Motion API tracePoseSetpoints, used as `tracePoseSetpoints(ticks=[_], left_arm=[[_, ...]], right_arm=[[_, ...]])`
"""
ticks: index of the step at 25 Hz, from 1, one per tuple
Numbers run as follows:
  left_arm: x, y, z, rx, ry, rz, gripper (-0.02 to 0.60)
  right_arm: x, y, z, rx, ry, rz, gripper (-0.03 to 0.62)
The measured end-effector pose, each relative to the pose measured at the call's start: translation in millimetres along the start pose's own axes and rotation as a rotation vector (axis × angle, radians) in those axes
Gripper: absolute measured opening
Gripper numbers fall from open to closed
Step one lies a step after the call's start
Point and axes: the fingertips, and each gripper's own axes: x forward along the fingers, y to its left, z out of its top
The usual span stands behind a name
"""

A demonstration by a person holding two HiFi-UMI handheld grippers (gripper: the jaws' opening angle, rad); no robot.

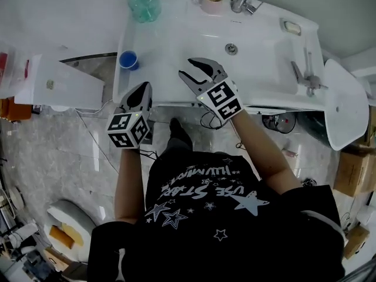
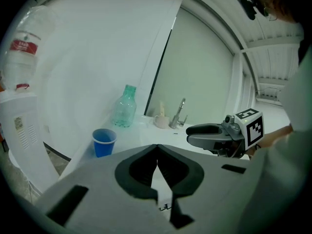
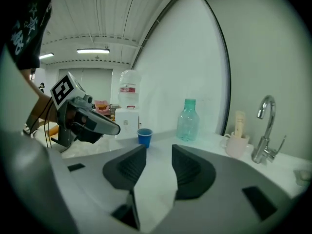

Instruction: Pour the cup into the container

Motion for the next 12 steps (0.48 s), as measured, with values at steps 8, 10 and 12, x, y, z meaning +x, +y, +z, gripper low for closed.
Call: tracePoseSetpoints(ticks=[8, 10, 12], left_arm=[[0.7, -90.8, -5.8, 0.056, -0.02, -0.076, 0.009], [-1.1, -115.3, -14.2, 0.065, -0.017, -0.093, 0.009], [-4.4, -138.2, -23.8, 0.074, -0.011, -0.106, 0.009]], right_arm=[[-85.2, 5.5, -23.1, -0.011, -0.007, -0.046, 0.126], [-109.9, 4.9, -34.0, 0.009, -0.003, -0.072, 0.102], [-135.6, 0.6, -43.9, 0.028, -0.002, -0.125, 0.084]])
